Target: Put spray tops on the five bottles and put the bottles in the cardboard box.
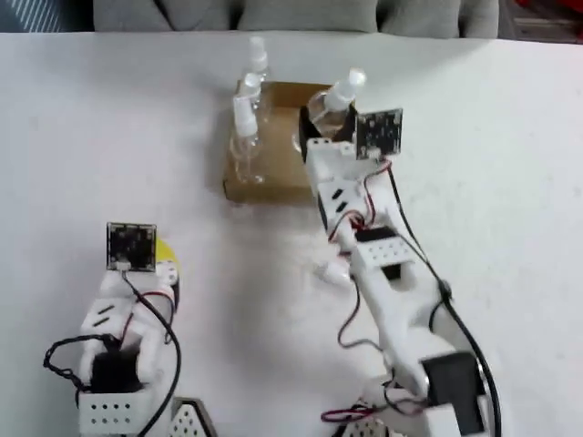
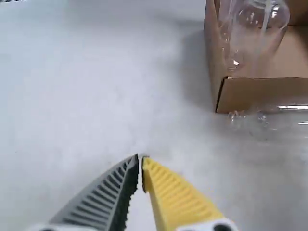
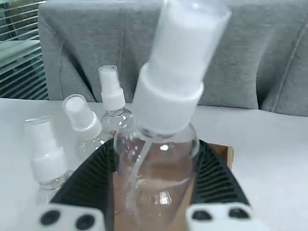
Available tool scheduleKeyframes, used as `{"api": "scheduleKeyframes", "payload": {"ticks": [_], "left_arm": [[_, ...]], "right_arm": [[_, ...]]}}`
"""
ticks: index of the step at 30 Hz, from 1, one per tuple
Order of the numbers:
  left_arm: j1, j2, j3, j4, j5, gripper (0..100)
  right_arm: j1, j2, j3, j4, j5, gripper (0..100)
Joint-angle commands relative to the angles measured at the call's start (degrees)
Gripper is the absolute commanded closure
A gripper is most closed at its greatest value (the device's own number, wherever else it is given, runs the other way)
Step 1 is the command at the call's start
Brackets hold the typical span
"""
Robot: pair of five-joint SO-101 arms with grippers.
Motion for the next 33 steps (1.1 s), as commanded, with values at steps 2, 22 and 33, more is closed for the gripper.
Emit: {"api": "scheduleKeyframes", "payload": {"ticks": [2,22,33], "left_arm": [[0.66,-0.13,-0.09,3.16,-9.58,98],[2.95,-0.13,-0.09,5.71,-15.91,98],[2.95,-0.13,-0.09,5.63,-15.91,98]], "right_arm": [[1.54,6.11,-9.49,-1.36,-0.18,98.3],[5.58,33.36,-35.52,-1.01,-0.09,98.3],[5.85,42.07,-43.25,-0.92,6.42,98.3]]}}
